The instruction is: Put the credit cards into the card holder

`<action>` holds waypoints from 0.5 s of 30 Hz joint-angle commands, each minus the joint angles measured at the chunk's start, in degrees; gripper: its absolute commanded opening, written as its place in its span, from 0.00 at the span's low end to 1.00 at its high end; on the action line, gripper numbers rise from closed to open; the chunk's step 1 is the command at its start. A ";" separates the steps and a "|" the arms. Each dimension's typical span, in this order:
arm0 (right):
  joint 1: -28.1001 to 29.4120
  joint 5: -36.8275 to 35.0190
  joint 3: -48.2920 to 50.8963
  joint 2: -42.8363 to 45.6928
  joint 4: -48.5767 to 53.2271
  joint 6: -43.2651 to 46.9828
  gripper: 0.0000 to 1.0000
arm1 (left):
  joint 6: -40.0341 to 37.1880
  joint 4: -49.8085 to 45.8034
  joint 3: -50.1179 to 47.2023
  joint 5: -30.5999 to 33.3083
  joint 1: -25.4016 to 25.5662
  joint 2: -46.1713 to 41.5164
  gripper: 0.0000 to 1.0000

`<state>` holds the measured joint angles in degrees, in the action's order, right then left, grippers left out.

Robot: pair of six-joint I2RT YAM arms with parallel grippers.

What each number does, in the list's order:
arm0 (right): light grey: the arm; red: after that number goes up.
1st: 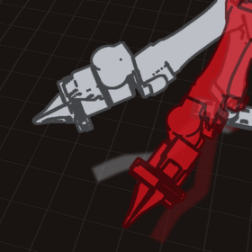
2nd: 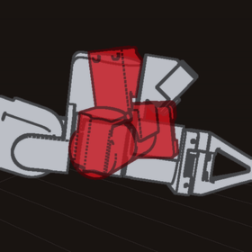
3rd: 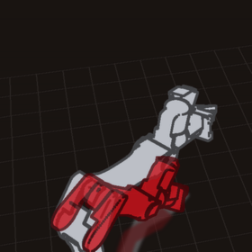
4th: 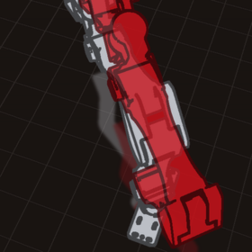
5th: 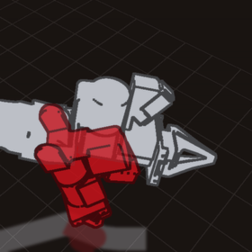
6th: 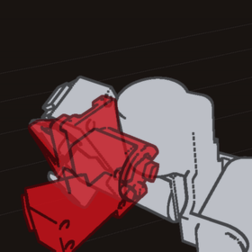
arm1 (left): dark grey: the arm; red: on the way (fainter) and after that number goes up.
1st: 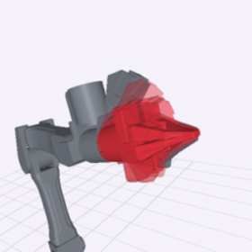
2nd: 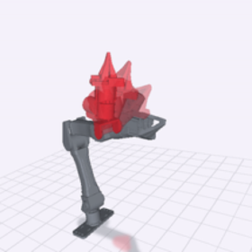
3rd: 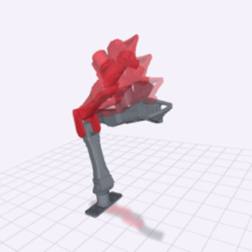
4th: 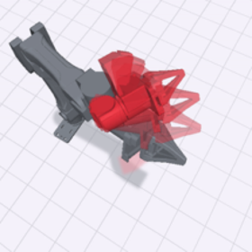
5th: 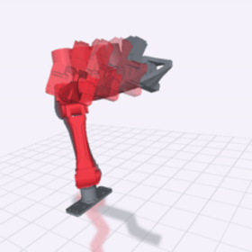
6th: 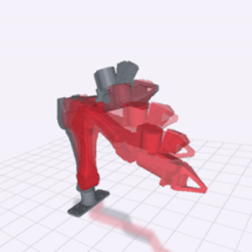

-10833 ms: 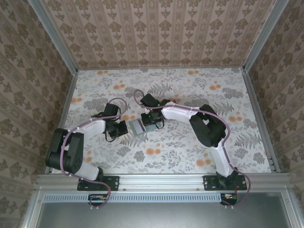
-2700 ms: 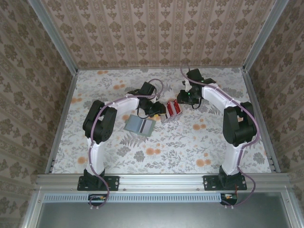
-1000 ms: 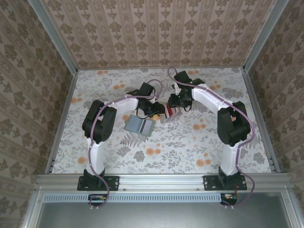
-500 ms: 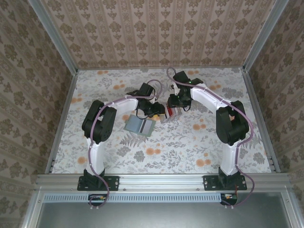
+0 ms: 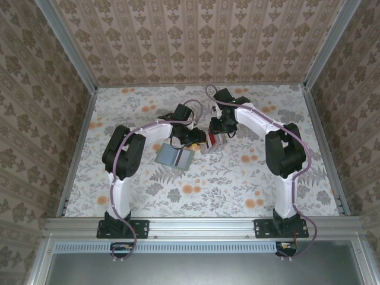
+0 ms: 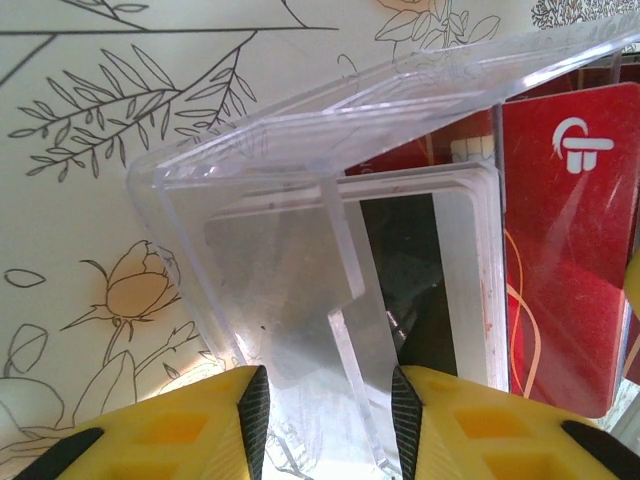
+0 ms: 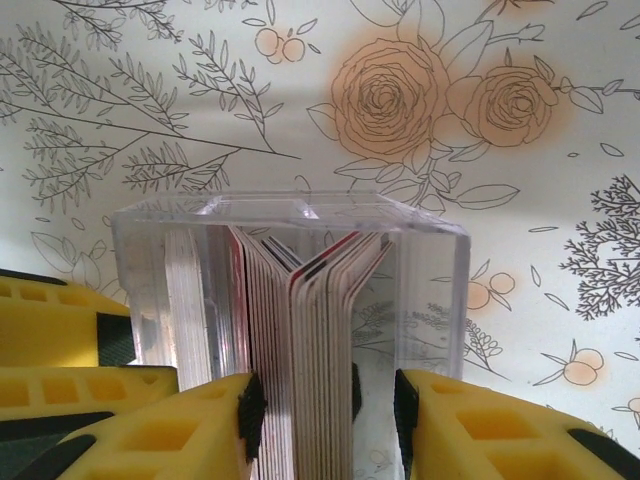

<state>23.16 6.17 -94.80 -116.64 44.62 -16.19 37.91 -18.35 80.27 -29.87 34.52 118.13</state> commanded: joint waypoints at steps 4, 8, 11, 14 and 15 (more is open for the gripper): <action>0.66 0.38 -1.00 0.64 1.96 0.75 0.42 | 0.74 -0.83 -0.91 0.25 0.46 -0.59 0.40; 0.67 0.36 -1.10 2.19 2.12 0.59 0.43 | 0.77 -0.72 -0.86 0.16 0.46 -0.40 0.40; 0.68 0.57 -1.17 2.86 2.11 0.46 0.43 | 0.84 -0.60 -0.83 0.23 0.46 -0.40 0.40; 0.66 0.71 -1.17 3.28 2.23 0.42 0.43 | 0.76 -0.62 -0.82 0.16 0.46 -0.36 0.40; 0.71 0.69 -1.17 3.41 2.30 0.37 0.43 | 0.77 -0.59 -0.86 0.16 0.46 -0.36 0.40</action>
<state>23.44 6.26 -94.89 -115.96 45.17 -16.21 37.91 -18.35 80.27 -29.87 34.52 118.13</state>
